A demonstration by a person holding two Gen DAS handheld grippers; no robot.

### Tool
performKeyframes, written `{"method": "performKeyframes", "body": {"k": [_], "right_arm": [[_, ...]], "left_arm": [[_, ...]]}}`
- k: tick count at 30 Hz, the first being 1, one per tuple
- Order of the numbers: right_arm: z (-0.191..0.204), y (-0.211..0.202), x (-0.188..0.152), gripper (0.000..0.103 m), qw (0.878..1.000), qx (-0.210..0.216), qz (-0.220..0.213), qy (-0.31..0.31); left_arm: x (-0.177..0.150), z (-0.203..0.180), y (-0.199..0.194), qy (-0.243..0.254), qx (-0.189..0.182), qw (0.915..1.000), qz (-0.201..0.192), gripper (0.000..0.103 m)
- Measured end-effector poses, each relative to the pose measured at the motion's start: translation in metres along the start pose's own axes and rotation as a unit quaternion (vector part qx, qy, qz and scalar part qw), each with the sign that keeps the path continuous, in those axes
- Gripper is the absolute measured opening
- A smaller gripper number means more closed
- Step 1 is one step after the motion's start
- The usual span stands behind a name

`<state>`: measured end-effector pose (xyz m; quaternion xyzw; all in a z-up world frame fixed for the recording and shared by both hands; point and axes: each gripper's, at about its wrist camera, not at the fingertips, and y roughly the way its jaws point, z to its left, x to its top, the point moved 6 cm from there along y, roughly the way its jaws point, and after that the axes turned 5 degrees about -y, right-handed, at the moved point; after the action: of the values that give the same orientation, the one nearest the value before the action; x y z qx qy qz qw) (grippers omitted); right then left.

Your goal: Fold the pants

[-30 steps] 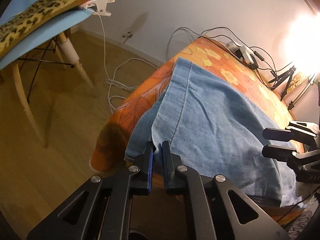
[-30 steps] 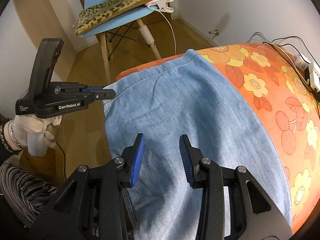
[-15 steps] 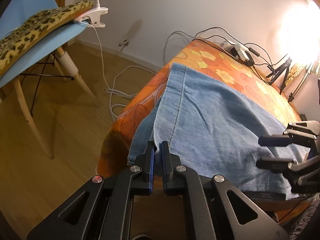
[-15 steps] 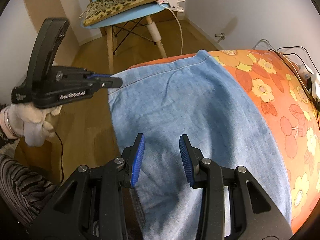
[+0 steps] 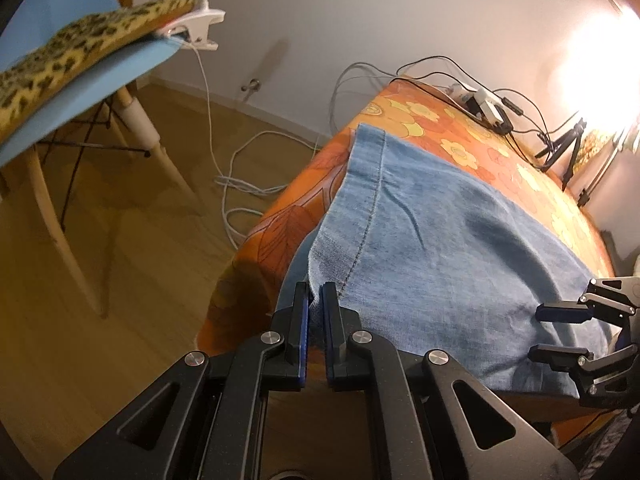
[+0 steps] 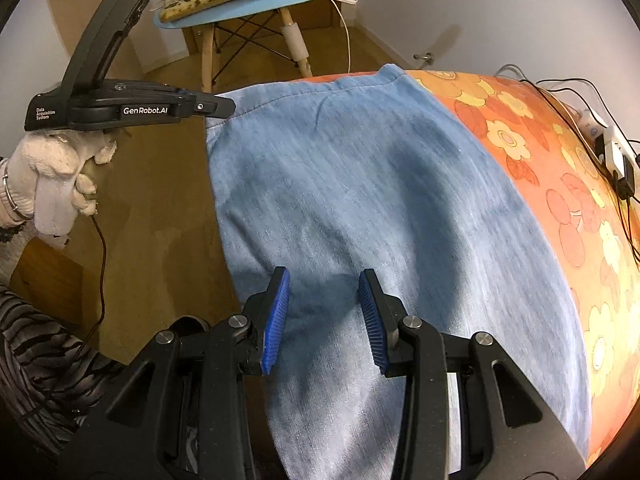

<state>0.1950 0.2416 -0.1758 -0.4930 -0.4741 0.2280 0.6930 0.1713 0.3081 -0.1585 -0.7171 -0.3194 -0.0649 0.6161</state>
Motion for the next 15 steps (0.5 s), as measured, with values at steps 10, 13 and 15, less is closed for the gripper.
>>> {"method": "performKeyframes", "body": {"k": [10,13,15], "right_arm": [[0.032,0.001,0.026,0.044,0.999,0.005,-0.026,-0.046],[0.048,0.007,0.032,0.044,0.998,0.011,-0.029,-0.060],[0.055,0.013,0.035,0.044,0.997,0.017,-0.028,-0.063]], "left_arm": [[-0.009,0.035,-0.007,-0.058,-0.039,0.9975,0.010,0.033],[-0.020,0.042,-0.003,-0.085,-0.076,0.9927,0.039,0.034],[-0.023,0.039,0.001,-0.086,-0.093,0.9907,0.050,0.035]]}}
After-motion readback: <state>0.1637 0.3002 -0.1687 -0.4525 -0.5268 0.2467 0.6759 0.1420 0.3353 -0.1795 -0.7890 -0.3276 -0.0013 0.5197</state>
